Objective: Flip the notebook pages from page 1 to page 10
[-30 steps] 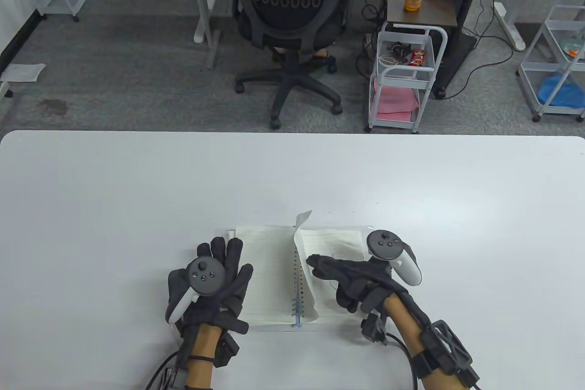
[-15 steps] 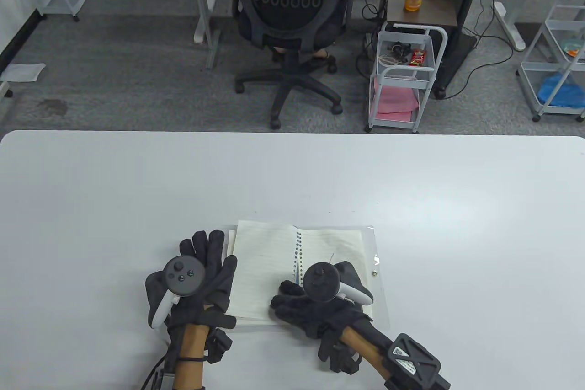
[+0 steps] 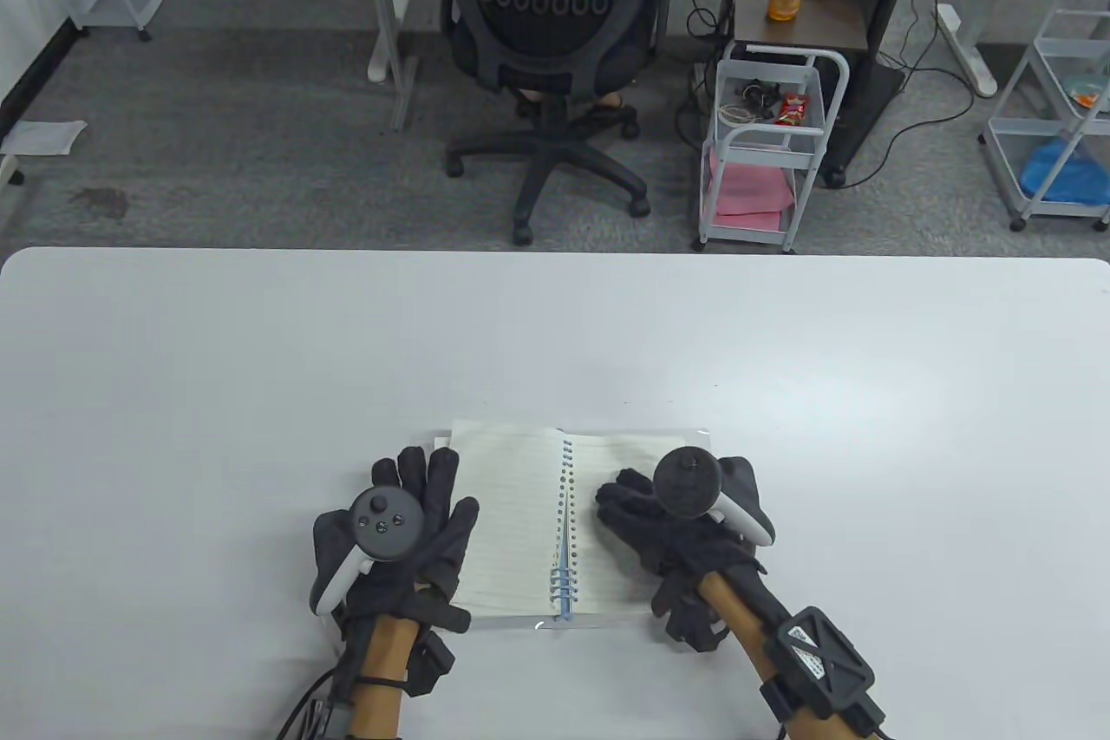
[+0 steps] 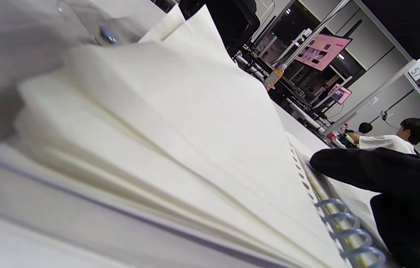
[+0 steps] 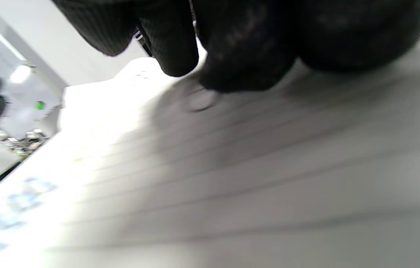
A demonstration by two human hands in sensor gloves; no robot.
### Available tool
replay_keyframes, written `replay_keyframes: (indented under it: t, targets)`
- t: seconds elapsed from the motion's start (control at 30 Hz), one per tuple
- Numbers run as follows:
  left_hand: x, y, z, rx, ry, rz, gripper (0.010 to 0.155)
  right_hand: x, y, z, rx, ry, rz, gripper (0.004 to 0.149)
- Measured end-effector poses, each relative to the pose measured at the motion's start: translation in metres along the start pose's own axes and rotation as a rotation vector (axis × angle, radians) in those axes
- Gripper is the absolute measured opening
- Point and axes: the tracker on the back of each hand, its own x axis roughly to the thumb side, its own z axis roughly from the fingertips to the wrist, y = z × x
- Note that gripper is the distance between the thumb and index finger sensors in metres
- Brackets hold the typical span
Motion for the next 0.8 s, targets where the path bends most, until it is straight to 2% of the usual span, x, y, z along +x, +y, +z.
replay_keyframes:
  t: [0.17, 0.3, 0.5, 0.8]
  targets:
    - [0.006, -0.009, -0.004, -0.035, -0.003, -0.047, 0.07, -0.024, -0.008, -0.009, -0.082, 0.142, 0.036, 0.05]
    - [0.006, -0.012, -0.005, -0.046, 0.001, -0.057, 0.07, -0.035, -0.012, -0.017, -0.072, 0.244, 0.062, 0.055]
    - [0.006, -0.012, -0.006, -0.051, 0.006, -0.058, 0.07, -0.042, -0.015, -0.021, -0.067, 0.287, 0.046, 0.068]
    - [0.006, -0.012, -0.005, -0.061, 0.011, -0.054, 0.07, -0.037, -0.015, -0.019, -0.089, 0.256, 0.071, 0.059]
